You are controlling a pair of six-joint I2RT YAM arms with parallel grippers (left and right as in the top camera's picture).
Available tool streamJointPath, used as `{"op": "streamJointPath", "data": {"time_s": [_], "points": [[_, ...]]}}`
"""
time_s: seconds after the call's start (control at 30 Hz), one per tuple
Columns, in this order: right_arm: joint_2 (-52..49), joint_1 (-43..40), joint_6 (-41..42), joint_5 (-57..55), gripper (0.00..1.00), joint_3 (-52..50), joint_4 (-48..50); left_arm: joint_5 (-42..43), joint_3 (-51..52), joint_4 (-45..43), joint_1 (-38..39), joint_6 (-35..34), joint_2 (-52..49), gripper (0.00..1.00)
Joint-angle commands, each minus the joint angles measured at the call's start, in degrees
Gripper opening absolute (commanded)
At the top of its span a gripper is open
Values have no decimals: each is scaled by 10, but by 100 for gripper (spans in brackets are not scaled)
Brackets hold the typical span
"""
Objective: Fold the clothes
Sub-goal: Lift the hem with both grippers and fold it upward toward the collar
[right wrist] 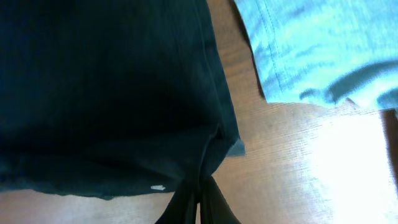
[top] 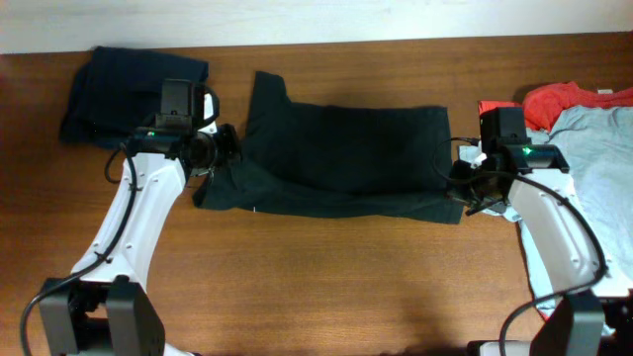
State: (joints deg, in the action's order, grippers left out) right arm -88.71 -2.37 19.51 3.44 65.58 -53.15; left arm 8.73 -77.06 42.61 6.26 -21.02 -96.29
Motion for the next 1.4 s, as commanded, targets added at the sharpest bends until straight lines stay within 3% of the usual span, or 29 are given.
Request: {"op": "streamJointPath", "data": {"time_s": [0.0, 0.57, 0.93, 1.37], "points": [[-24, -3, 2, -12, 4, 8, 17, -23, -13, -2, 9, 14, -16, 0], [-53, -3, 2, -33, 4, 8, 91, -46, -12, -74, 35, 14, -86, 0], [-76, -3, 5, -84, 4, 8, 109, -142, -13, -111, 35, 13, -88, 1], [-130, -3, 2, -89, 4, 8, 176, -146, -13, -130, 35, 14, -88, 1]]}}
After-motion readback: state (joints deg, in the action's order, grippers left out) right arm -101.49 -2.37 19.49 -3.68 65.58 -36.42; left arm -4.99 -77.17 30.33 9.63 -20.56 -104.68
